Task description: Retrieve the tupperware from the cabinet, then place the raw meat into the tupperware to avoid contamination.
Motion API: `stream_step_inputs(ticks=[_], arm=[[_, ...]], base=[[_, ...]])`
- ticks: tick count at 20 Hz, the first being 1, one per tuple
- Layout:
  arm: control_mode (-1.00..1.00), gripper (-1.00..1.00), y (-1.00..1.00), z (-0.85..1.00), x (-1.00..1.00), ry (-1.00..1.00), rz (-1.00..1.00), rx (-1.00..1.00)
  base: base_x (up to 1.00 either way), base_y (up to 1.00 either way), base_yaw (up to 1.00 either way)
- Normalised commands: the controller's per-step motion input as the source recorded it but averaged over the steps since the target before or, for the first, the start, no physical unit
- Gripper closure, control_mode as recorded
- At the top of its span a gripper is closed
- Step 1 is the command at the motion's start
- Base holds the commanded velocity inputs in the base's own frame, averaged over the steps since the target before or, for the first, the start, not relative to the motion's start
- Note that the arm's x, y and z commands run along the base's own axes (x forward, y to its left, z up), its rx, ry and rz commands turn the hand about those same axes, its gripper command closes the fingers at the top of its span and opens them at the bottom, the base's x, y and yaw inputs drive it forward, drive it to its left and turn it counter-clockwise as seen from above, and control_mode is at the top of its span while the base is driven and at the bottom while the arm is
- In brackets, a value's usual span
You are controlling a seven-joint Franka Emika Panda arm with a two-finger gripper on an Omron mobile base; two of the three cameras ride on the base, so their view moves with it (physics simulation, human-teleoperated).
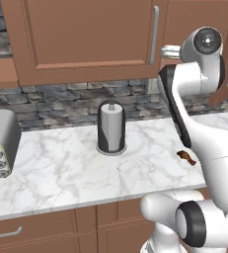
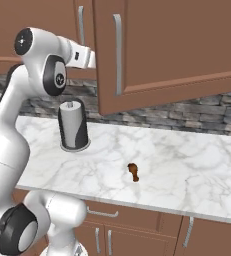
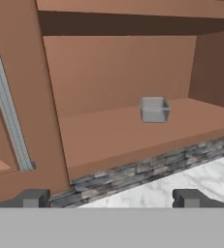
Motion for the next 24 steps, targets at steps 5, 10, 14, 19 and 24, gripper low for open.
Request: stream_step_inputs(ticks=[5, 10, 14, 19, 24], arm=[[-1.00, -1.00, -0.01, 0.00, -0.21, -0.01, -0.19, 0.00], [-1.00, -1.00, -0.30, 0.12, -0.15, 0.01, -0.12, 0.04], [-1.00, -1.00, -0.47, 0.14, -0.03, 0.01, -0.09, 0.05], [-1.00, -1.00, -0.51, 0.09, -0.04, 0.00, -0.07, 0.04], [-1.00, -1.00, -0.41, 0.00, -0.24, -0.02, -0.05, 0.02]], base=[[0.00, 0.00, 0.00], [0.00, 0.00, 0.00], [0.00, 0.00, 0.00], [0.00, 0.00, 0.00], [0.00, 0.00, 0.00]])
